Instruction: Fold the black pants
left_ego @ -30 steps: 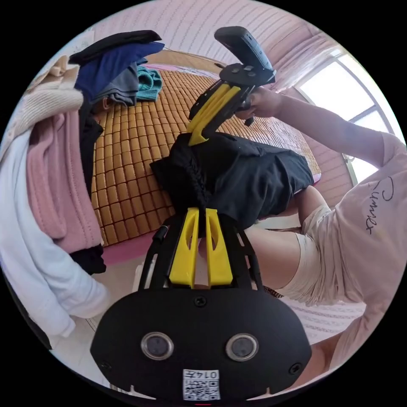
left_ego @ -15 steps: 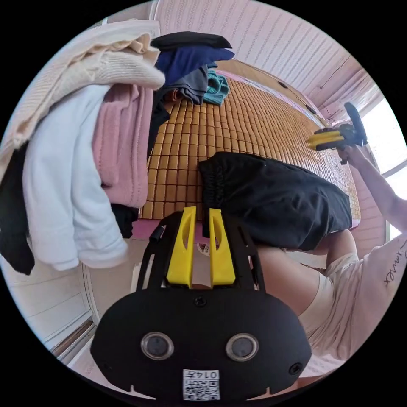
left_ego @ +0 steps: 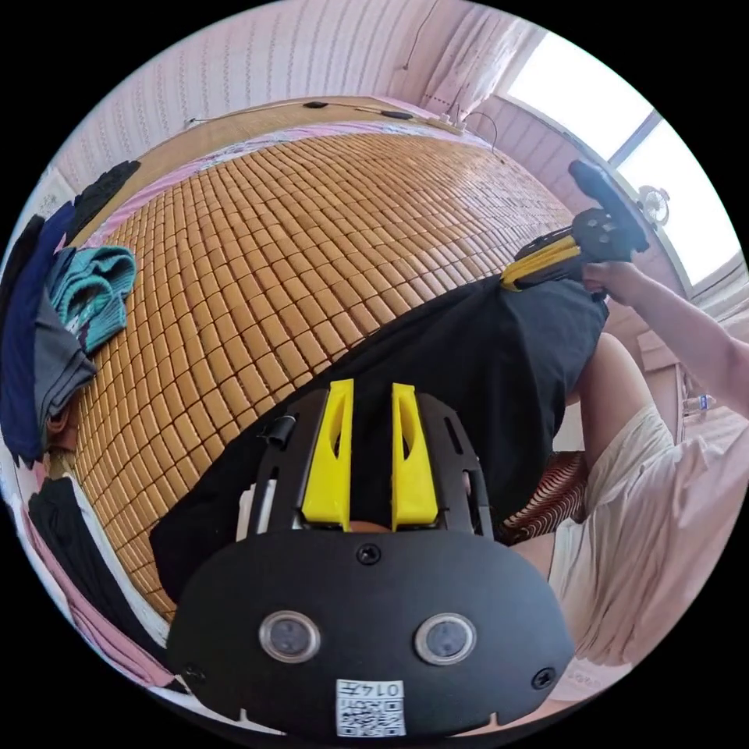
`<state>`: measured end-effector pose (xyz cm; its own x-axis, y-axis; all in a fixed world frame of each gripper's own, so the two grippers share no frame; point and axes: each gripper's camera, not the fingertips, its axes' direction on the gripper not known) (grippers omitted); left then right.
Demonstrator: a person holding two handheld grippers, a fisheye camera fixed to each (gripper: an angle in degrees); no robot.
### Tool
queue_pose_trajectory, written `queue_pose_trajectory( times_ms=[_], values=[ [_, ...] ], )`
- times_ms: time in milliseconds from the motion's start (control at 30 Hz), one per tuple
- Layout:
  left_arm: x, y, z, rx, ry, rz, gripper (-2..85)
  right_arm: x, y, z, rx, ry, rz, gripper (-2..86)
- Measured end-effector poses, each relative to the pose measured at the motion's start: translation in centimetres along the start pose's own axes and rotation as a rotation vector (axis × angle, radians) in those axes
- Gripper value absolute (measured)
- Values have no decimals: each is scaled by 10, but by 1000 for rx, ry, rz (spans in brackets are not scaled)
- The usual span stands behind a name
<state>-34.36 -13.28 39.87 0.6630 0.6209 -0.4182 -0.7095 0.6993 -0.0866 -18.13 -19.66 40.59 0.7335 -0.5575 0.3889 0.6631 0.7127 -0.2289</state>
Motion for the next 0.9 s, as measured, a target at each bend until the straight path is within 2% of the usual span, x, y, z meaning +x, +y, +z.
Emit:
queue_pose_trajectory(
  times_ms=[33, 100, 233, 300, 400, 500, 567, 633, 733, 867, 900],
  values=[
    [6, -11, 12, -80, -27, 22, 42, 6, 1, -3, 13, -19, 8, -8],
    [15, -20, 15, -115, -52, 51, 3, 15, 0, -3, 15, -52, 19, -8],
    [18, -39, 5, -33, -79, -66, -6, 25, -4, 8, -19, -50, 15, -6],
    [19, -47, 20, -70, -65, -96, -4, 30, -5, 20, -55, -40, 23, -4],
    [27, -53, 13, -31, -64, -133, 14, 45, 3, 12, -39, -72, 76, 1],
    [44, -49, -17, 19, -191, -130, 56, 54, 22, -14, 31, -1, 111, 2],
    [65, -46, -38, 70, -234, -90, 57, 47, 34, -32, 80, -34, 76, 0],
    [112, -47, -52, 137, -130, 31, 40, 32, 35, -36, 103, -93, 25, -1],
    [190, -61, -24, 111, 90, 185, 22, 1, 20, -17, 37, -75, -65, -2],
    [263, -78, 32, 3, 113, 259, 10, -11, 2, 19, -99, 39, -70, -3],
    [274, -82, 49, -39, 118, 249, 3, -11, 2, 17, -81, 42, -71, -3]
  ],
)
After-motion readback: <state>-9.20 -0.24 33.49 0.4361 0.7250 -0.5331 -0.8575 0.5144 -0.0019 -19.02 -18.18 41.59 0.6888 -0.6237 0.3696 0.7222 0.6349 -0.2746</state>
